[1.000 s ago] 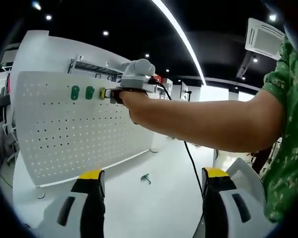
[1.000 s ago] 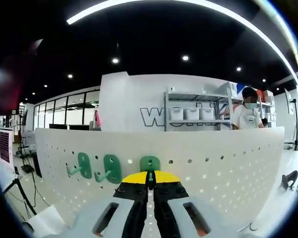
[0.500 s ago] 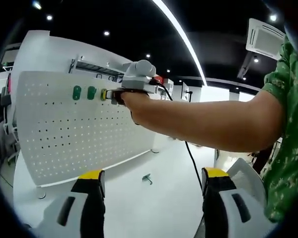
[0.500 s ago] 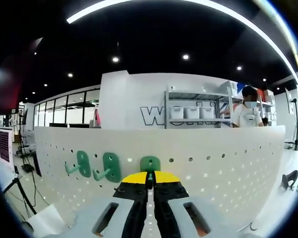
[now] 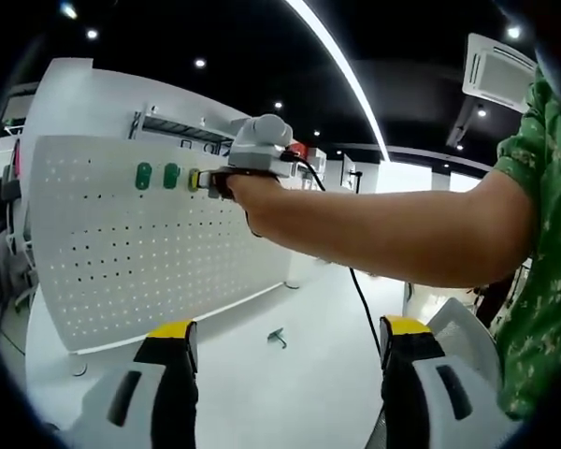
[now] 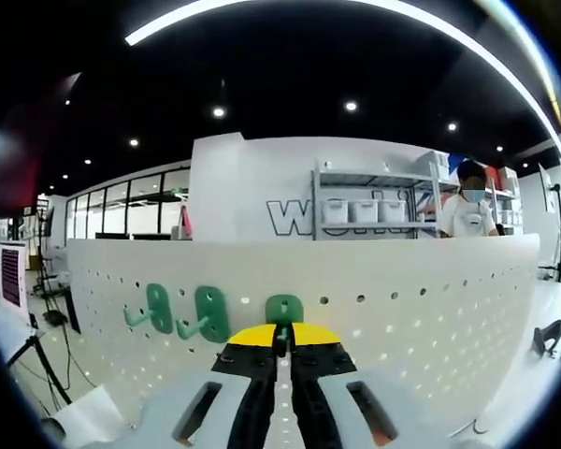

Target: Insert the hook assembly into the mounting plate slot until the hook locks in place.

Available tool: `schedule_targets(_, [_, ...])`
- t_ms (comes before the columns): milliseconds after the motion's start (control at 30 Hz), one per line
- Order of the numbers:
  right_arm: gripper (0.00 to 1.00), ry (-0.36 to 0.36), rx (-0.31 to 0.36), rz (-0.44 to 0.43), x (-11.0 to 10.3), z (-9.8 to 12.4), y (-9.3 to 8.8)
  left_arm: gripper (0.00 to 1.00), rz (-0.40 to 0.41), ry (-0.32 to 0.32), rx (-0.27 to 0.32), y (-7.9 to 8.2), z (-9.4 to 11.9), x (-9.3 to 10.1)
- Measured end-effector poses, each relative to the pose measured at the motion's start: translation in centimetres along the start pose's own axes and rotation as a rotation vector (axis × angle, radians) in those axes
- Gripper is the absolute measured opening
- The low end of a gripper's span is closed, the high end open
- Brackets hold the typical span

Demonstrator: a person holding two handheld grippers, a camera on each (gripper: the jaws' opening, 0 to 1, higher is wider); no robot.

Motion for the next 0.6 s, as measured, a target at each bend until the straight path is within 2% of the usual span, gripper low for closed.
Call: schedule_targets(600, [0.12, -0.009, 0.001, -0.009, 0.47, 0.37, -0.16, 0.82, -0.005, 0.003, -0.003, -0.01, 0.10, 0.09])
Point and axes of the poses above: the point that each gripper's makers call its tool centre point, and the gripper's own axes: z roughly backward along the fingers, x roughly to its right, y roughly out of its top, the point moved 4 cm from there along z, roughly backward along the fingers, and after that the axes turned 4 degrees about z, right-handed, at the moved point
